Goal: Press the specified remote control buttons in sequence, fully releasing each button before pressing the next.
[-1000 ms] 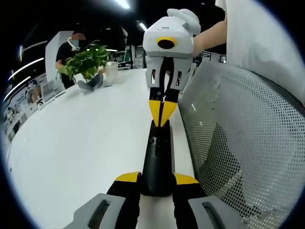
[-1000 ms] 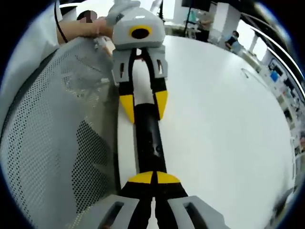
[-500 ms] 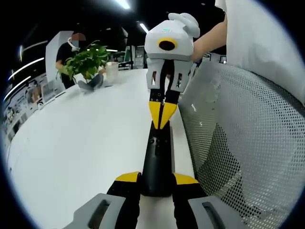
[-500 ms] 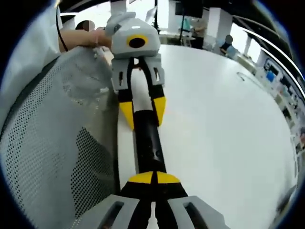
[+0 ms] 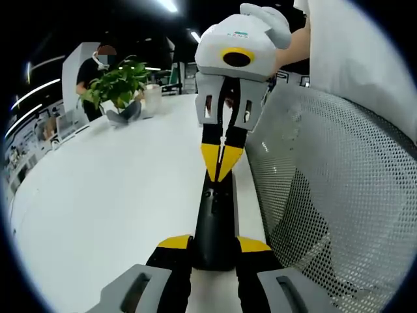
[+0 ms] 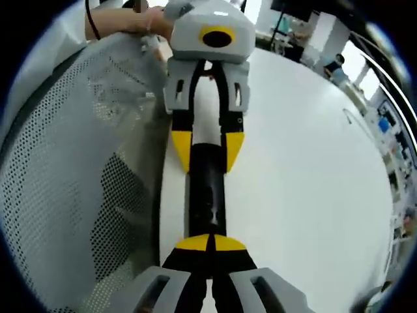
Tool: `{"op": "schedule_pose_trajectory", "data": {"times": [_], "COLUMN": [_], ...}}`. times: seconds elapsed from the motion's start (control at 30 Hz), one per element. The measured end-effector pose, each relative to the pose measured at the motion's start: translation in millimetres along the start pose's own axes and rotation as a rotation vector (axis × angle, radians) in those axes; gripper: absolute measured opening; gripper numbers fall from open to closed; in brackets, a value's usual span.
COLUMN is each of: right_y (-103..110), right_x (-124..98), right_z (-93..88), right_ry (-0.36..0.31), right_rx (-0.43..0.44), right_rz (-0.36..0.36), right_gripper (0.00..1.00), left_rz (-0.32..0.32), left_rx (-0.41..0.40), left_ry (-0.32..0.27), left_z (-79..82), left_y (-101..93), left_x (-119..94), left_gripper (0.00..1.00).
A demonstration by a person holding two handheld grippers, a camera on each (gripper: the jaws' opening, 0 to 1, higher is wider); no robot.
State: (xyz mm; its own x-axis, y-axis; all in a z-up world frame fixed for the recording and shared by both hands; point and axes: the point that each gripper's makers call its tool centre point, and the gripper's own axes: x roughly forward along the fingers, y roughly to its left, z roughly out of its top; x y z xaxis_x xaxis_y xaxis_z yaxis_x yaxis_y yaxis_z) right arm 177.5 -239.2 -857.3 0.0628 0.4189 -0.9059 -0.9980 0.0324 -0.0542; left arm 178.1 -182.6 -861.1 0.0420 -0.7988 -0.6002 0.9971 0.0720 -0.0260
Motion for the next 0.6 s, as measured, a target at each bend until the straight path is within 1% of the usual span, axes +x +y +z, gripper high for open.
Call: {"op": "schedule_pose_trajectory", "data": {"times": [0.03, 0.07, 0.17, 0.23, 0.33, 0.47, 0.53, 0.6], "right_y": [-0.6, -1.0, -1.9, -2.0, -0.1, -0.6, -0.4, 0.3], "right_x": [-0.5, -0.7, -1.8, -2.0, -2.1, -1.2, -1.0, -0.8], "right_z": [0.4, 0.7, 1.6, 2.4, 3.5, 5.9, 6.1, 6.1], "right_ry": [-0.025, -0.042, -0.107, -0.146, -0.179, -0.186, -0.178, -0.161], "right_rx": [0.055, 0.082, 0.129, 0.179, 0.162, 0.171, 0.160, 0.068], "right_rz": [-0.001, -0.001, -0.007, -0.024, -0.034, -0.036, -0.035, -0.041], "right_gripper": [0.00, 0.00, 0.00, 0.00, 0.00, 0.00, 0.00, 0.00], "left_rz": [0.000, 0.000, 0.001, 0.001, 0.001, 0.002, 0.001, 0.001], "left_rx": [0.000, 0.000, 0.000, 0.000, 0.001, 0.000, 0.000, 0.000], "left_ry": [0.000, 0.000, 0.000, -0.001, 0.000, -0.001, -0.001, -0.001], "left_z": [0.1, 0.1, 0.2, 0.3, 0.1, 0.3, 0.2, 0.3], "left_y": [0.0, 0.0, 0.0, -0.1, -0.2, -0.4, -0.3, -0.4], "left_x": [0.0, -0.1, -0.2, -0.3, -0.3, -0.5, -0.4, -0.4], "left_gripper": [0.25, 0.25, 0.25, 0.25, 0.25, 0.25, 0.25, 0.25]}}
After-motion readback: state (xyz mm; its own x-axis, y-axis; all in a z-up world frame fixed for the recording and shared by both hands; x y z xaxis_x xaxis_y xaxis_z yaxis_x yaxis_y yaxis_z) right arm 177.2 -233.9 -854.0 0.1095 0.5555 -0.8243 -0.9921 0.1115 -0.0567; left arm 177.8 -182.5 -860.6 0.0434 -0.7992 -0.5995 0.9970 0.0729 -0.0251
